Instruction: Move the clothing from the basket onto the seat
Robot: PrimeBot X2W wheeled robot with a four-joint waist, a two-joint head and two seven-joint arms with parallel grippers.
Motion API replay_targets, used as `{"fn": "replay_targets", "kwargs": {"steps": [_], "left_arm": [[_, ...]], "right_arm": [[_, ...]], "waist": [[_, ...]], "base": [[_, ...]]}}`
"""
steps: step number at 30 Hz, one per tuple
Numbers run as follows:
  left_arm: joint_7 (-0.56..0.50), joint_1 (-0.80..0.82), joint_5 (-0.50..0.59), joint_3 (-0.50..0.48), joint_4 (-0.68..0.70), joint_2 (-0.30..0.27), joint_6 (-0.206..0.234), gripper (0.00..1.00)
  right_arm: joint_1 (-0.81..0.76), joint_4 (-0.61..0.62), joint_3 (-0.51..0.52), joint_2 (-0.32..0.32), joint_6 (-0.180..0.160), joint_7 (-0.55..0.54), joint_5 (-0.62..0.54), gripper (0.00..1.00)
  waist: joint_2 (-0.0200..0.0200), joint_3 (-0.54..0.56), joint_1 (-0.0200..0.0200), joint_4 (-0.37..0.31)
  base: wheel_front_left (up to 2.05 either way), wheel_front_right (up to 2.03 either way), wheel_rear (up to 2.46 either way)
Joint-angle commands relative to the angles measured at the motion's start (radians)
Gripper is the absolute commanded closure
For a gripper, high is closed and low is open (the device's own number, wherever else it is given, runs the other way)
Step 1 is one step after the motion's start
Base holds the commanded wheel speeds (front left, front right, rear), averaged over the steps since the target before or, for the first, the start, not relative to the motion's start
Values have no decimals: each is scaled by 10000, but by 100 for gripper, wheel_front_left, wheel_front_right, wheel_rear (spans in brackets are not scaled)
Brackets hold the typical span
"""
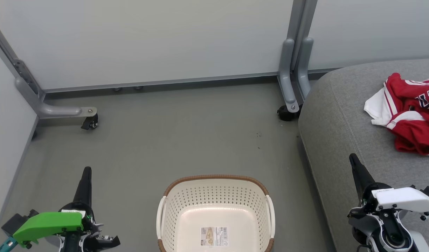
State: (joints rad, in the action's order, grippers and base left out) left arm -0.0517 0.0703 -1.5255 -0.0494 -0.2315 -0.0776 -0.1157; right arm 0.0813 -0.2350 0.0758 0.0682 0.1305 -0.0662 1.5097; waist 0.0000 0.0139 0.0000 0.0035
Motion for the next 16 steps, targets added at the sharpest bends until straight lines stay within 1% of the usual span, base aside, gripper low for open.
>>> {"fn": "replay_targets", "kwargs": {"steps": [1, 16], "left_arm": [[-59, 203, -237, -68, -12, -37, -80, 100], [-352, 447, -1200, -317, -138, 2, -184, 100]], "right_arm": [[146, -9, 47, -18, 5, -71, 208, 100], [317, -104, 222, -54, 4, -361, 1206, 100]], "waist": [[0, -14, 0, -3], [0, -164, 0, -34]], "base": [[0, 0, 0], [0, 0, 0]]}}
